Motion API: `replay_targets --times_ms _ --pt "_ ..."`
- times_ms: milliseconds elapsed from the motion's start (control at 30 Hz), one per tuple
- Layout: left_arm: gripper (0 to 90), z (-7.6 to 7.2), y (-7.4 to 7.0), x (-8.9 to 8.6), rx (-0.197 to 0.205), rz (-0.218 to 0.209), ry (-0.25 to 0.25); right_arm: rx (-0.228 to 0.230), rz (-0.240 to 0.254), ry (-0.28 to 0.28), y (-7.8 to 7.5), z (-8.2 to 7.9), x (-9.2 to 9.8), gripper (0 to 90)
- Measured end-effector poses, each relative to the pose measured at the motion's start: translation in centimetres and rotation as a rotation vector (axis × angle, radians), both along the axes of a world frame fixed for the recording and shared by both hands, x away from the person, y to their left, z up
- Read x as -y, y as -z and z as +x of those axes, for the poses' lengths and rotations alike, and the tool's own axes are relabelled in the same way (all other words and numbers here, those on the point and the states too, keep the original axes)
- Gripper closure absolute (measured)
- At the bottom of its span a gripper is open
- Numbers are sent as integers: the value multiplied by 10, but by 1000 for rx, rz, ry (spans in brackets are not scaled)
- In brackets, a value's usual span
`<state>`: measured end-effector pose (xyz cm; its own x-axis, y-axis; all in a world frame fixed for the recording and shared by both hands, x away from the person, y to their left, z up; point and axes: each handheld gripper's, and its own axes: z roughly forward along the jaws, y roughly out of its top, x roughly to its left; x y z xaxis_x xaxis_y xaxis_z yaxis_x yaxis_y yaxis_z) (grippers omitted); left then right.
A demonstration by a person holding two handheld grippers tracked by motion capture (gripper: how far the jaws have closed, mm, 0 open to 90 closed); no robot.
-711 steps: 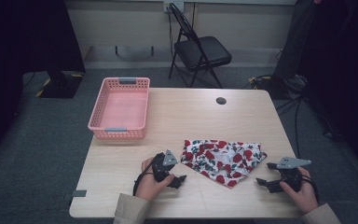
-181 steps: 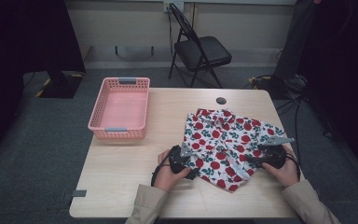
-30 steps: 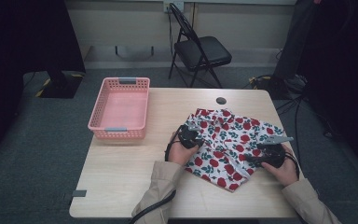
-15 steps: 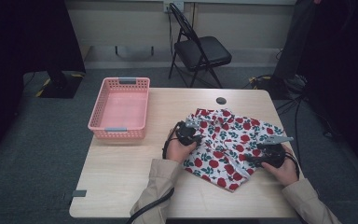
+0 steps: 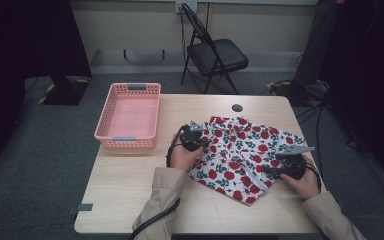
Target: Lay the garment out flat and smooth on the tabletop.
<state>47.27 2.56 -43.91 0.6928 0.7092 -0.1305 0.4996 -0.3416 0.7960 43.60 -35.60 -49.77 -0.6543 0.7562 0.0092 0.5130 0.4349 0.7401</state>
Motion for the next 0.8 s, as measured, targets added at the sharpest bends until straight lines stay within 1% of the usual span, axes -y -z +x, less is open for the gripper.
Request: replay_targets --times_ms 233,267,400,433,533,667,700,800 --pt "882 1 -8 -8 10 -1 -9 0 0 0 0 0 0 173" --pt "882 2 -10 -11 13 -6 -18 0 0 0 0 0 0 173" --pt "882 3 -13 -16 16 -8 -26 0 0 0 0 0 0 173" --pt "882 3 -14 -18 18 -14 -32 0 0 0 0 0 0 173" --pt "882 4 -15 -22 25 -2 -33 0 0 0 0 0 0 173" --pt "882 4 -17 -28 25 -5 -42 0 0 0 0 0 0 173" --pt "882 4 -19 -31 33 -5 -51 0 0 0 0 0 0 173" --pt "882 5 -20 -35 36 -5 -57 0 0 0 0 0 0 173"
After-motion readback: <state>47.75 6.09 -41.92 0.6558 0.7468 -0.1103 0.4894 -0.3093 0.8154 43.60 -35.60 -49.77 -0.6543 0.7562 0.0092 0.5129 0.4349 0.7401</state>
